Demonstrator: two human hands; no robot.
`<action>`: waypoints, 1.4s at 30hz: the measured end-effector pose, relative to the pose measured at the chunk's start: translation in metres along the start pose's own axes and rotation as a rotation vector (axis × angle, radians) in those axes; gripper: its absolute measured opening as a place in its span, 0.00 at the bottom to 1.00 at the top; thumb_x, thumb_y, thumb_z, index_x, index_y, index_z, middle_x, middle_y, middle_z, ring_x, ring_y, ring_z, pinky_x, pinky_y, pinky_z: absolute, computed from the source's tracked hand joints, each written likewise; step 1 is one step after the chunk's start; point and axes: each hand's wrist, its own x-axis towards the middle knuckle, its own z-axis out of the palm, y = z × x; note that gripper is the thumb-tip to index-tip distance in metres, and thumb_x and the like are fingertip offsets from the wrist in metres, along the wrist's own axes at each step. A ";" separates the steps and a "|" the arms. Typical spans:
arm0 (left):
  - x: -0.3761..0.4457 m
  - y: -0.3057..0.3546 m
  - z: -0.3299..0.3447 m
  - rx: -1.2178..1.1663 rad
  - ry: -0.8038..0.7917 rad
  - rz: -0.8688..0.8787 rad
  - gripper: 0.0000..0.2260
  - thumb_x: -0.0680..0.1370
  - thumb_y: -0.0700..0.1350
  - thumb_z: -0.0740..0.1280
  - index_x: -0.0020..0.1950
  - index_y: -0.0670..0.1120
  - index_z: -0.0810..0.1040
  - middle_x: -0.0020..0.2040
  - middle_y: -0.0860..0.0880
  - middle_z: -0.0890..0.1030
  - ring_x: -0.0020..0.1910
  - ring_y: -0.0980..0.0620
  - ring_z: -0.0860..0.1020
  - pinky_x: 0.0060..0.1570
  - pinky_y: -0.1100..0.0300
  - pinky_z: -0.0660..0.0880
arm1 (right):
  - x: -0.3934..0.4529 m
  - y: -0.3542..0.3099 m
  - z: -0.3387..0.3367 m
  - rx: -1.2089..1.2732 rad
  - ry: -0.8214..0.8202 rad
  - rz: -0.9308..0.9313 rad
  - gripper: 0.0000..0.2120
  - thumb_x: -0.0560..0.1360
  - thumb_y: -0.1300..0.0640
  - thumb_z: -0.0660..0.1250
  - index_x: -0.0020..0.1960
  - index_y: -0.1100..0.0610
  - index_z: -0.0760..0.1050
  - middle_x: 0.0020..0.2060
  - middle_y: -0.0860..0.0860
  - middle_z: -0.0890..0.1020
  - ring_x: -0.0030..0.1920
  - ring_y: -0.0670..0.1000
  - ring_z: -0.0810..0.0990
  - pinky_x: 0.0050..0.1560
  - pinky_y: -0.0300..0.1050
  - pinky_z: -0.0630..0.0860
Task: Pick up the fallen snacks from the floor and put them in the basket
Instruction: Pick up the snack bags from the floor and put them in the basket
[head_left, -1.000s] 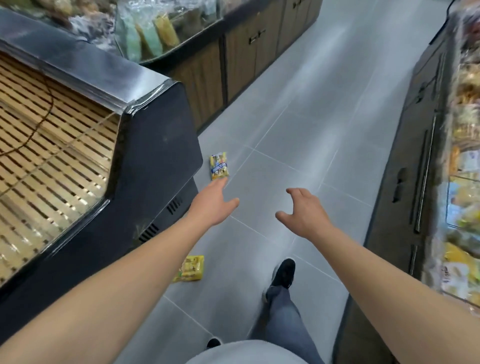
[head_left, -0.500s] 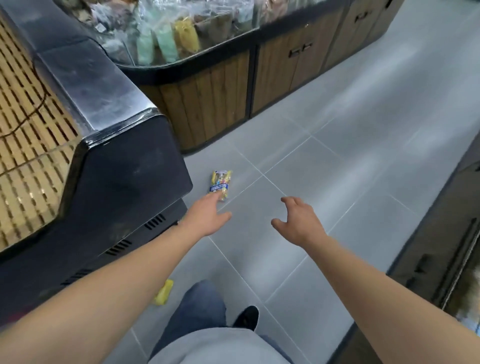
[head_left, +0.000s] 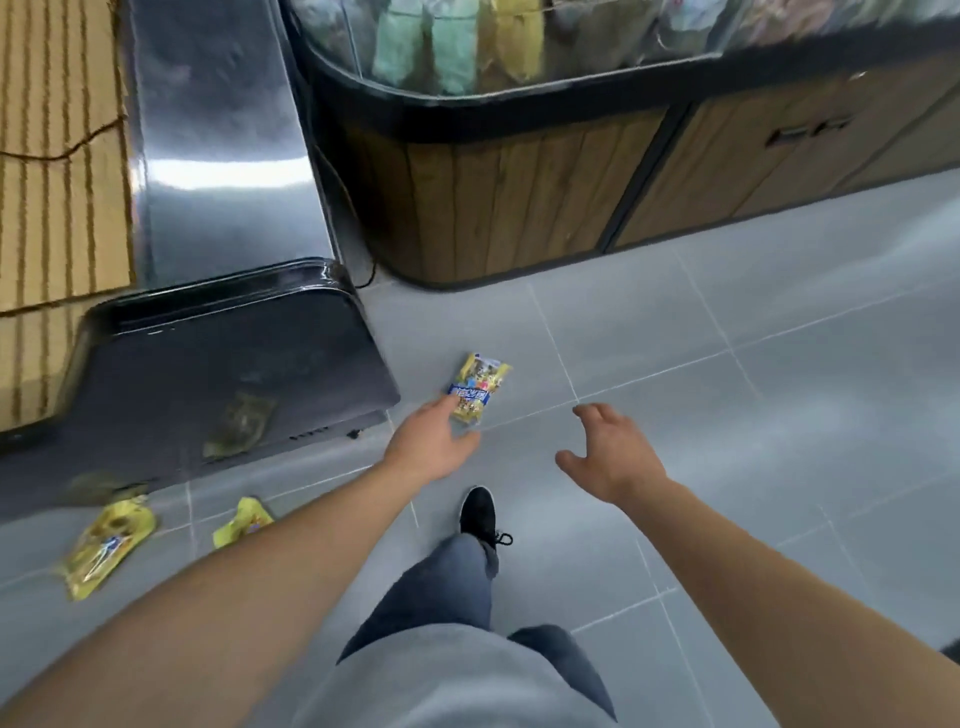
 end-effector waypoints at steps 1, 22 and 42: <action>0.014 0.008 -0.004 -0.033 0.011 -0.039 0.26 0.78 0.52 0.66 0.74 0.45 0.67 0.71 0.43 0.72 0.69 0.44 0.70 0.62 0.59 0.66 | 0.024 0.001 -0.014 -0.027 -0.018 -0.029 0.34 0.78 0.46 0.65 0.79 0.56 0.58 0.76 0.53 0.63 0.75 0.57 0.62 0.73 0.50 0.65; 0.240 0.068 0.093 -0.720 0.286 -0.872 0.30 0.78 0.53 0.66 0.78 0.46 0.62 0.75 0.46 0.67 0.74 0.47 0.66 0.69 0.59 0.61 | 0.403 0.030 -0.054 -0.375 -0.482 -0.563 0.35 0.76 0.48 0.68 0.78 0.56 0.60 0.73 0.55 0.66 0.72 0.59 0.66 0.70 0.48 0.67; 0.530 -0.121 0.359 -0.980 0.527 -1.128 0.30 0.78 0.55 0.68 0.76 0.46 0.64 0.73 0.46 0.71 0.71 0.46 0.70 0.64 0.58 0.67 | 0.715 0.094 0.274 -0.065 -0.468 -0.366 0.41 0.71 0.45 0.75 0.77 0.56 0.61 0.73 0.55 0.68 0.71 0.55 0.69 0.66 0.44 0.67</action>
